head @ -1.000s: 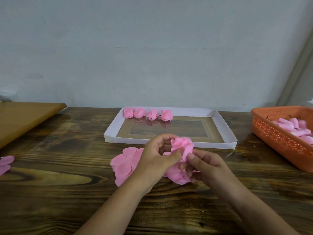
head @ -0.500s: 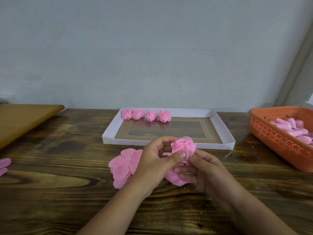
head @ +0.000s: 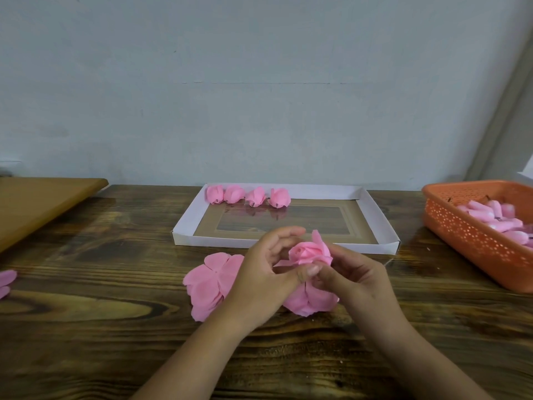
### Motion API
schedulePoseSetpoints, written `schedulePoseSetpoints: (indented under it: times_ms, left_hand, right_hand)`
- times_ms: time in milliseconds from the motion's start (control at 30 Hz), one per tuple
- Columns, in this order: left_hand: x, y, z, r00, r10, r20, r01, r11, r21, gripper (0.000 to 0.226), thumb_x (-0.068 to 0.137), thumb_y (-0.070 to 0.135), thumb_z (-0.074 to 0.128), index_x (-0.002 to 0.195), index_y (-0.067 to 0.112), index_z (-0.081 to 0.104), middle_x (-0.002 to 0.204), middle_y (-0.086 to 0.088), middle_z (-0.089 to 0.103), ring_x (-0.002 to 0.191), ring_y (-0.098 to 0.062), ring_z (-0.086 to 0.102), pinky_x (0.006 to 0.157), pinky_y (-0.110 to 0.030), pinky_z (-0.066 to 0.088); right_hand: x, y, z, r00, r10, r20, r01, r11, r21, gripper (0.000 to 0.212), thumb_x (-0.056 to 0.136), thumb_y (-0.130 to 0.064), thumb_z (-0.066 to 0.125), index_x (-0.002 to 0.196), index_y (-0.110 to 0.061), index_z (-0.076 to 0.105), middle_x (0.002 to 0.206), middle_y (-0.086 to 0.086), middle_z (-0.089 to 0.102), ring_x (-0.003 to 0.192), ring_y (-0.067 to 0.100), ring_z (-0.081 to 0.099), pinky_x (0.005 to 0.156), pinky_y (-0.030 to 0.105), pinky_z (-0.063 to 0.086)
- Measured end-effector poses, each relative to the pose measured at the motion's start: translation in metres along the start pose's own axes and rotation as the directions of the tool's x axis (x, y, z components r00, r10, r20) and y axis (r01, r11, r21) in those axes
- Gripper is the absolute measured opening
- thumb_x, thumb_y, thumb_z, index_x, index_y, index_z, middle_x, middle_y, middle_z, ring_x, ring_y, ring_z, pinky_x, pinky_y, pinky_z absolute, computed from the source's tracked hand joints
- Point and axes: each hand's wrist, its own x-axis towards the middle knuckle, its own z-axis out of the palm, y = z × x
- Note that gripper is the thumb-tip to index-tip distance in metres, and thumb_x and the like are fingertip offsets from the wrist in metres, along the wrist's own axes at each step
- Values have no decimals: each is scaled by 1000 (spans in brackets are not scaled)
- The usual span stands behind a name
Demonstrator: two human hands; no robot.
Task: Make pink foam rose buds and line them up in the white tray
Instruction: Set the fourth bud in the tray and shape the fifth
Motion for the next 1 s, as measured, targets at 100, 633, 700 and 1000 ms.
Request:
schedulePoseSetpoints:
  times_ms: [100,633,700,1000]
  left_hand:
    - [0,1,-2,1000,19,14,-19,1000,2,57,89,11,78,130,44,56,116,12,75,115,-7,68,98,-25,54]
    - [2,-3,-5,1000,20,24,-23,992,126,28,89,8,76,96,34,69,106,16,74,105,-6,71,89,-29,59]
    - [2,-2,-5,1000,6,8,-7,996,87,24,88,7,78,96,29,71,104,14,76,103,-7,72,87,-28,60]
    - [-3,-2,10,996,-85,41,92,974,-207,64,69,29,90,126,37,62,127,11,69,120,-9,65,96,-32,56]
  right_hand:
    - [0,0,0,999,-32,-7,31,995,-90,37,84,-21,70,113,-44,74,107,-2,78,97,17,74,80,25,59]
    - [0,2,-3,998,35,-49,-40,993,-111,38,81,-1,72,115,-19,71,99,-1,79,89,12,75,77,26,60]
    - [0,0,-3,999,18,-45,-20,998,-51,33,76,-11,72,108,-16,74,95,2,80,82,11,75,72,20,58]
    - [2,-5,-9,958,267,100,-282,834,473,30,85,-9,70,115,-6,74,112,19,74,91,20,75,72,21,60]
